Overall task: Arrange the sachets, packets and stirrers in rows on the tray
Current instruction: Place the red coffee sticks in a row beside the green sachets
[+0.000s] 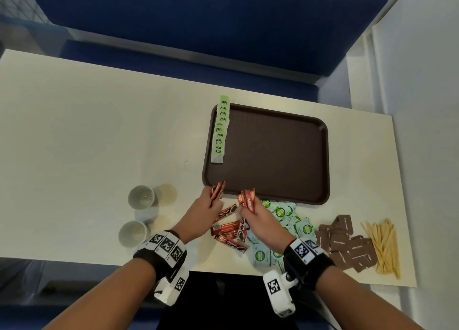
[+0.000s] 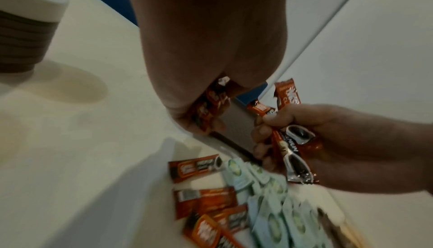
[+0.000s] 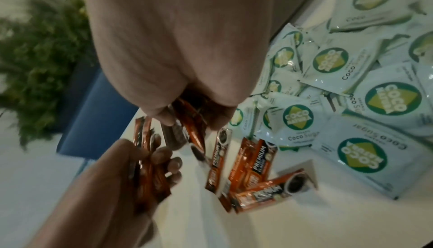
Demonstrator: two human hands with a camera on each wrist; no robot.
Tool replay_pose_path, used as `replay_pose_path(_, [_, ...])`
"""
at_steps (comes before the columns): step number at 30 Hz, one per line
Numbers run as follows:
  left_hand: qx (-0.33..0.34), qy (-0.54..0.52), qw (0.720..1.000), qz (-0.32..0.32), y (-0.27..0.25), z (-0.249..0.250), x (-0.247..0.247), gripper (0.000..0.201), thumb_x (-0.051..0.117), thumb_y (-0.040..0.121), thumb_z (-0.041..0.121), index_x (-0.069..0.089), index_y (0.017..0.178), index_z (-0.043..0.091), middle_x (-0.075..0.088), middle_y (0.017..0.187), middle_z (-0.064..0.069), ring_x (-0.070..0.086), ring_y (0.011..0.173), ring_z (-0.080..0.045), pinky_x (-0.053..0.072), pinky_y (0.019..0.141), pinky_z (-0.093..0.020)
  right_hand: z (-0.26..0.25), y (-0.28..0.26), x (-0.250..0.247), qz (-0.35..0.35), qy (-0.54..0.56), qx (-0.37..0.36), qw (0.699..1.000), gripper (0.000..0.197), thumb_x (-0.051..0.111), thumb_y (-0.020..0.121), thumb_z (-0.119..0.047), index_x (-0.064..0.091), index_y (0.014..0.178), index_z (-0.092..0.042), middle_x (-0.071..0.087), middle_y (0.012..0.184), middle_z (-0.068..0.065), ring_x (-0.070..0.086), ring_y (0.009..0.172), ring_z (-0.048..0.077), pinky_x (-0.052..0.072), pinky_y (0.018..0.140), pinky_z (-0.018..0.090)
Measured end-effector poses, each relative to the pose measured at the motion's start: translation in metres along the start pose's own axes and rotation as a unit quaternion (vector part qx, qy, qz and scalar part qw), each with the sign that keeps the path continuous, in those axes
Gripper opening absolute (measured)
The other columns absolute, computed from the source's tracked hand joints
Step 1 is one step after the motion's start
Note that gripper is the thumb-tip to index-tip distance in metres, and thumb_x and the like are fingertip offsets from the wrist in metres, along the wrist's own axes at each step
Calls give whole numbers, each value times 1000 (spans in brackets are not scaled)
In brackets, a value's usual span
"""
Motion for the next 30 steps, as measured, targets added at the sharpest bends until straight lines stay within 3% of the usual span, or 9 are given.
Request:
replay_pose_path(2, [-27,-96,995,9,2,10,3,7,45,112,18,50,113,14,57,84,-7,55,66,-14,44,53,-20,-4,0,-1,-24,135,32,990,16,54,108,-26,55,123,-22,67,99,12,68,94,28,55,89,41])
replay_pose_path(4, [-51,-197,979,12,4,20,10,12,45,109,13,49,99,17,52,74,-2,49,55,-12,39,48,-23,-13,-2,1,-44,233,46,970,10,55,108,-17,55,118,-15,63,96,9,67,83,22,56,72,38])
replay_pose_path(7, [-77,-303,950,9,5,35,22,2,51,89,14,50,91,15,44,61,2,39,48,-15,28,49,-28,-32,-7,4,-50,236,8,970,13,54,109,-17,59,121,-16,67,87,5,60,71,18,53,59,31])
replay_pose_path(11, [-54,-319,946,32,-3,49,26,36,58,106,47,58,93,14,47,61,5,44,43,-10,29,47,-28,-41,-10,1,-10,200,-22,980,26,56,108,-25,50,132,-16,64,94,9,56,71,18,49,56,31])
replay_pose_path(14, [-10,-236,971,48,-6,57,23,64,61,95,75,67,101,11,58,68,1,49,52,-13,39,48,-30,-42,-15,-2,4,152,-27,988,22,51,108,-29,46,127,-19,54,87,8,52,65,12,45,54,30])
replay_pose_path(18, [-9,-223,974,39,-6,63,27,77,50,89,86,68,103,12,57,69,3,47,52,-11,39,47,-28,-46,-17,-7,12,87,-25,996,27,48,107,-33,43,132,-25,57,82,5,54,61,14,49,59,36])
replay_pose_path(23, [-14,-223,975,7,-9,71,38,64,67,88,75,68,114,16,67,79,3,54,55,-2,43,51,-22,-67,-25,-18,7,-40,-43,998,53,45,106,-17,26,155,-19,63,101,4,62,69,9,53,58,28])
replay_pose_path(27, [-42,-313,949,-14,-2,75,43,47,81,89,53,74,116,16,78,104,-19,74,90,-28,60,78,-44,-76,-28,-18,-7,-105,-69,992,73,49,106,-16,9,166,-2,35,162,24,66,95,21,42,56,10])
replay_pose_path(30, [-40,-360,932,28,2,82,38,33,78,91,33,74,112,8,78,108,-20,77,102,-34,60,95,-51,-79,-29,-23,15,-56,-79,995,88,54,106,-24,-9,166,-7,63,130,15,57,73,1,40,53,8])
Point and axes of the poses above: each hand's wrist, its own y-axis towards the middle knuckle, its own x-axis out of the palm, z = x × y, the point moved 8 cm from there along y, towards the middle knuckle
